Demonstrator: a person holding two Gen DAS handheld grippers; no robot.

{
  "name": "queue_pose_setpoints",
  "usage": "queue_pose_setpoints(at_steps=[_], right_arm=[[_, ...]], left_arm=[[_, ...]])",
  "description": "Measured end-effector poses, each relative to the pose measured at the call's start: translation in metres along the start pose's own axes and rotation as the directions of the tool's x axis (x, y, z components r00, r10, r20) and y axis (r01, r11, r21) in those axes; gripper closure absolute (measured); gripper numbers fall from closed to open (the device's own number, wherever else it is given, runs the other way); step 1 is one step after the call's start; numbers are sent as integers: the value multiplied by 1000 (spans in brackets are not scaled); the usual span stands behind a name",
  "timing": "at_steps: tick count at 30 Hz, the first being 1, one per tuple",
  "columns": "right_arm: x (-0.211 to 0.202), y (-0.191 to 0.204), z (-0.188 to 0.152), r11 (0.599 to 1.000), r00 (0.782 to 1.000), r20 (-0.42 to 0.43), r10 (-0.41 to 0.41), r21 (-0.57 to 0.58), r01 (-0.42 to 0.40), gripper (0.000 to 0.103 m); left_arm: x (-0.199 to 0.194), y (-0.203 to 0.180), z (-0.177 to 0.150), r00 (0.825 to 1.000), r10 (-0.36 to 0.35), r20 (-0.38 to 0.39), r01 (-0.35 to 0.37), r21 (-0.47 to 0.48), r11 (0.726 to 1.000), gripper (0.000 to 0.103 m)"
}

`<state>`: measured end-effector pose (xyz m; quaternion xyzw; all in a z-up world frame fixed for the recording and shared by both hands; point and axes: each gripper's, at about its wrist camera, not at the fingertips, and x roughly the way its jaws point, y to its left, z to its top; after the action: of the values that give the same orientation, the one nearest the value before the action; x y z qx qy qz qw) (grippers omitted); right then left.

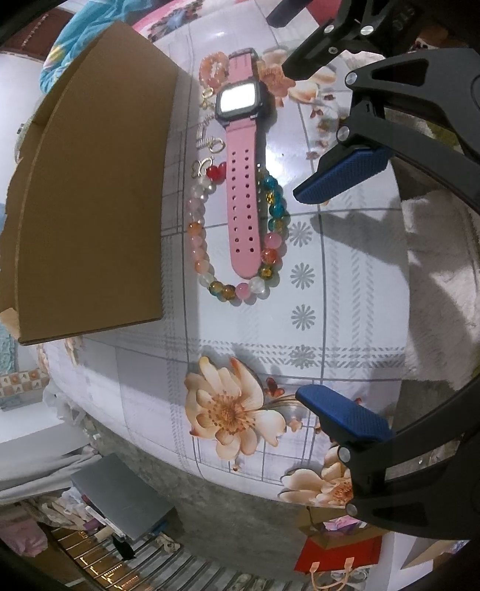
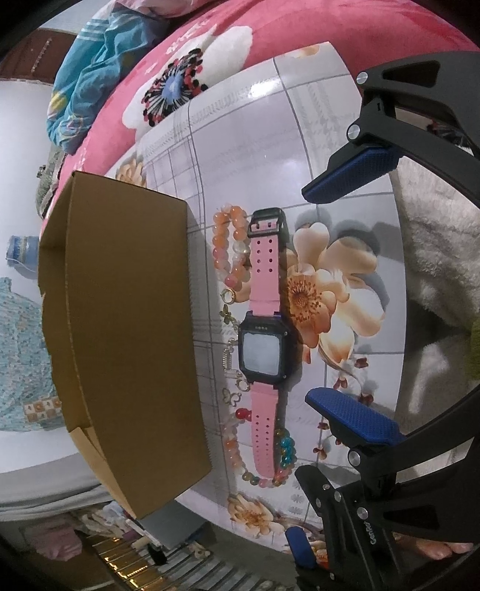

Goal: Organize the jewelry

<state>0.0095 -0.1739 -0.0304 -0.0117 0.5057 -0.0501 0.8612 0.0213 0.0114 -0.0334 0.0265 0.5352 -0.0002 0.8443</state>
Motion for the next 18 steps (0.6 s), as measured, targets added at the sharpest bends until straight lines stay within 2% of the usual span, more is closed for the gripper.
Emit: queue_pose_setpoints(at_steps=[3,10,16,18], right_arm=[[8,1,1,1000,1000,-17,-6,-12,6,6],[27,2,-2,999,998,-66,-21,-39,19,6],[29,-3,-1,997,999,-54,-2,-71,-2,6],[30,-6,-1,997,998,-57,2,-78,-6,6]], left_arm=[[6,-1,1,1000,10,-16,-10,4,1000,8],[12,-3,4,1000,13,2,-13,8,1000,8],[18,6,7,999,-32,-18,32,-26,999,7],[17,7,7,999,-36,-13,36,-12,999,7]])
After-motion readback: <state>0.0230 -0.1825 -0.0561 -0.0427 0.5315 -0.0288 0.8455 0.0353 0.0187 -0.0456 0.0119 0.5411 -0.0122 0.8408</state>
